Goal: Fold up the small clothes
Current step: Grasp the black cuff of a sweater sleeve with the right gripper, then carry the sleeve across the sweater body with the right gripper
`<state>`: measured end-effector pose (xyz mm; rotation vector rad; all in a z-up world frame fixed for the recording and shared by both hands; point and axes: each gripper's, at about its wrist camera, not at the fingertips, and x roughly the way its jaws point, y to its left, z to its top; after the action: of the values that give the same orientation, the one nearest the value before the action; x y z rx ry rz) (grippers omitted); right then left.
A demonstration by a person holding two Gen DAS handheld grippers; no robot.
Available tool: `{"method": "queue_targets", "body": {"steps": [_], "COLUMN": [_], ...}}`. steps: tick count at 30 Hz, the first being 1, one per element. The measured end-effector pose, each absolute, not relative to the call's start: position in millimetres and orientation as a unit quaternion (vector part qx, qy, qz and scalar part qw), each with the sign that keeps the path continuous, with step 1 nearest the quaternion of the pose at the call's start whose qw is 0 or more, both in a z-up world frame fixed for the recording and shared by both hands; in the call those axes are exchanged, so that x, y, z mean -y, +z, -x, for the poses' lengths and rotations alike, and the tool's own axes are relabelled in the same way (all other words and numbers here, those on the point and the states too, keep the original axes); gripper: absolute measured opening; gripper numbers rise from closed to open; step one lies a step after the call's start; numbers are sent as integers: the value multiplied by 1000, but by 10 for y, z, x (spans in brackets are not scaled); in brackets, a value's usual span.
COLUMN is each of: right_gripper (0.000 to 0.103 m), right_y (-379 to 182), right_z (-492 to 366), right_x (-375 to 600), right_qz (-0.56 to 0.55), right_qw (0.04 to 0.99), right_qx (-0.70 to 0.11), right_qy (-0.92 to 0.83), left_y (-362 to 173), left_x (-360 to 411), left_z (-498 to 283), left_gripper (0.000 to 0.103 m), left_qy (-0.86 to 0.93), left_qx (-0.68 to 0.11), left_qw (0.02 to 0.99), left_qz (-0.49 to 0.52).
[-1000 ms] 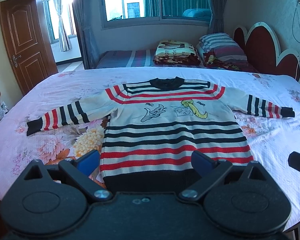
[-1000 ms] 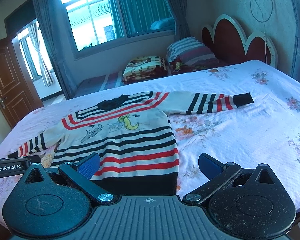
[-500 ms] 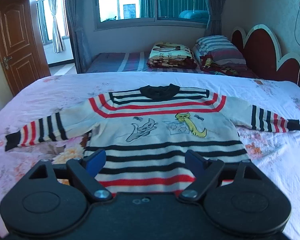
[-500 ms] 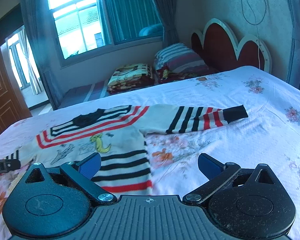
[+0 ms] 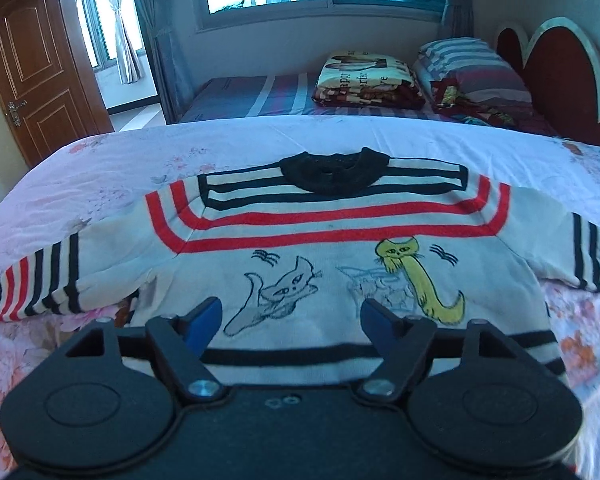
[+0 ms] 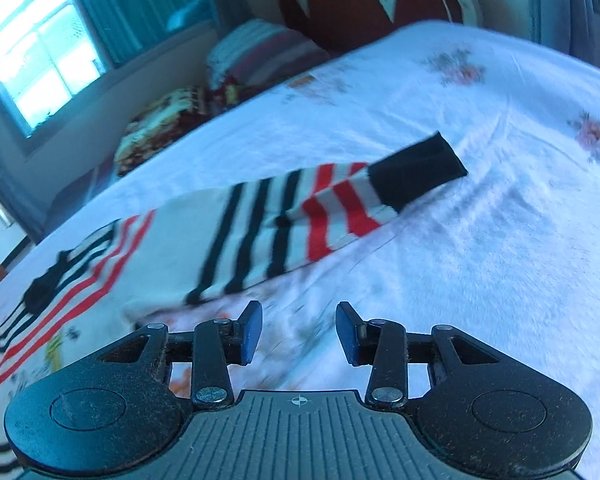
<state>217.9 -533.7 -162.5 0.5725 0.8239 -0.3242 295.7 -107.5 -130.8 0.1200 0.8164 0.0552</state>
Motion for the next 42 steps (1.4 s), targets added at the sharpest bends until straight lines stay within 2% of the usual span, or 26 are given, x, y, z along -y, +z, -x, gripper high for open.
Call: {"method": "queue_targets", "body": {"steps": [5, 7, 8, 11, 13, 14, 15, 17, 18, 21, 28, 33, 37, 42], "right_gripper": [41, 60, 75, 77, 76, 72, 58, 44, 33, 19, 15, 15, 15, 15], "right_y": [-1925, -2012, -2045, -2063, -2075, -2077, -2075, -2085, -2086, -2046, -1489, -1097, -1087, -1405], "right_z": [-2522, -2630, -2673, -2764, -2790, -2800, -2807, -2847, -2853, -2843, -2936, -3142, -3329, -3508], "right_x": [5818, 5969, 6025, 6101, 6135, 6153, 6171, 6202, 6208, 6178, 5502, 4422, 3421, 2311], "right_qz": [-314, -328, -334, -327, -338, -346, -351, -356, -355, -346, -231, -143, -96, -52], "right_qw": [840, 832, 830, 836, 835, 834, 834, 830, 830, 838, 899, 936, 945, 936], "right_qx": [-396, -395, -391, -381, -373, -366, -360, -358, -358, -348, -313, -302, -312, -342], "right_qy": [-197, -210, -215, -219, -223, -225, -227, -235, -239, -239, -199, -107, -24, 63], "left_y": [-1461, -1503, -1515, -1543, -1552, -1555, -1556, -1550, -1544, -1522, -1455, -1377, -1331, -1332], "left_x": [1193, 1221, 1226, 1241, 1233, 1229, 1221, 1196, 1176, 1095, 801, 490, 187, -148], "left_z": [-3307, -3401, -3435, -3487, -3501, -3507, -3504, -3515, -3512, -3514, -3565, -3602, -3598, -3590], "left_gripper": [64, 63, 63, 63, 59, 58, 57, 54, 52, 46, 40, 40, 42, 44], "left_qy": [31, 35, 37, 42, 44, 44, 44, 44, 43, 43, 26, 15, 15, 20], "left_qx": [-405, -409, -410, -413, -415, -416, -417, -418, -416, -413, -411, -409, -405, -406], "left_qw": [911, 909, 908, 907, 906, 905, 904, 904, 905, 906, 910, 912, 914, 914], "left_qz": [-70, -73, -75, -77, -78, -78, -78, -78, -78, -77, -55, -33, -17, -2]}}
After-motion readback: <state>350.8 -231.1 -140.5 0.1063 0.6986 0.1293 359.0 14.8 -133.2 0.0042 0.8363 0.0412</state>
